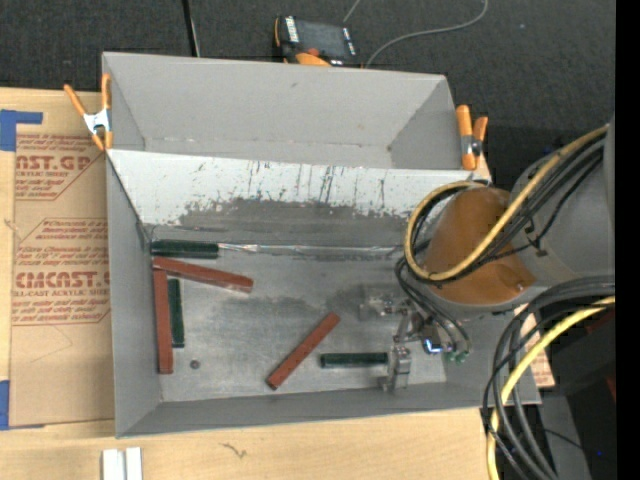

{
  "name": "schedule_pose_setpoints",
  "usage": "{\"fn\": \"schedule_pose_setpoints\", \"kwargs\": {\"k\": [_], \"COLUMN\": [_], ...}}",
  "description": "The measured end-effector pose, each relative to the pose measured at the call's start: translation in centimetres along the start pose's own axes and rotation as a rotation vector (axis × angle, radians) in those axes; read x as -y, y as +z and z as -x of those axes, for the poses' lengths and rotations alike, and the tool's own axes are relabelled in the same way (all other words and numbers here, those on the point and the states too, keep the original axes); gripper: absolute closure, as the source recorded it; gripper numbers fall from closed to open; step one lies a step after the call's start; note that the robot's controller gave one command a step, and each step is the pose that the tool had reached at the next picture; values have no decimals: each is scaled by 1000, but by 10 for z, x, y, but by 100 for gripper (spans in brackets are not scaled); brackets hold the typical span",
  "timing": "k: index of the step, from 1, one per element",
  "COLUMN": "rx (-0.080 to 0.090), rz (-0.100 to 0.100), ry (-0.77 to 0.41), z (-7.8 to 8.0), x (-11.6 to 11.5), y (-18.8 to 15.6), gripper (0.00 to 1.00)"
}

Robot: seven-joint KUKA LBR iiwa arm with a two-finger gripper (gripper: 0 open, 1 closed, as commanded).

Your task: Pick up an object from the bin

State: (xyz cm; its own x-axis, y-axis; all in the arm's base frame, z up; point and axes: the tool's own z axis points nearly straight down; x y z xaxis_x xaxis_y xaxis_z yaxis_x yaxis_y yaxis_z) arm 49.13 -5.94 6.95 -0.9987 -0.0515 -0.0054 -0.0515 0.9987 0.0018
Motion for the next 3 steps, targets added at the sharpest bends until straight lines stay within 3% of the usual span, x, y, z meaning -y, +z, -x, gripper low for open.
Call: {"fn": "schedule_pose_setpoints", "kwargs": {"k": [1,2,3], "rx": [-5,-5,3], "rz": [-2,0,-2], "ry": [4,-253,-605], "z": [-2,1,45], "x": [3,-8,-17], "y": [0,-17,-143], "gripper": [100,100,100]}}
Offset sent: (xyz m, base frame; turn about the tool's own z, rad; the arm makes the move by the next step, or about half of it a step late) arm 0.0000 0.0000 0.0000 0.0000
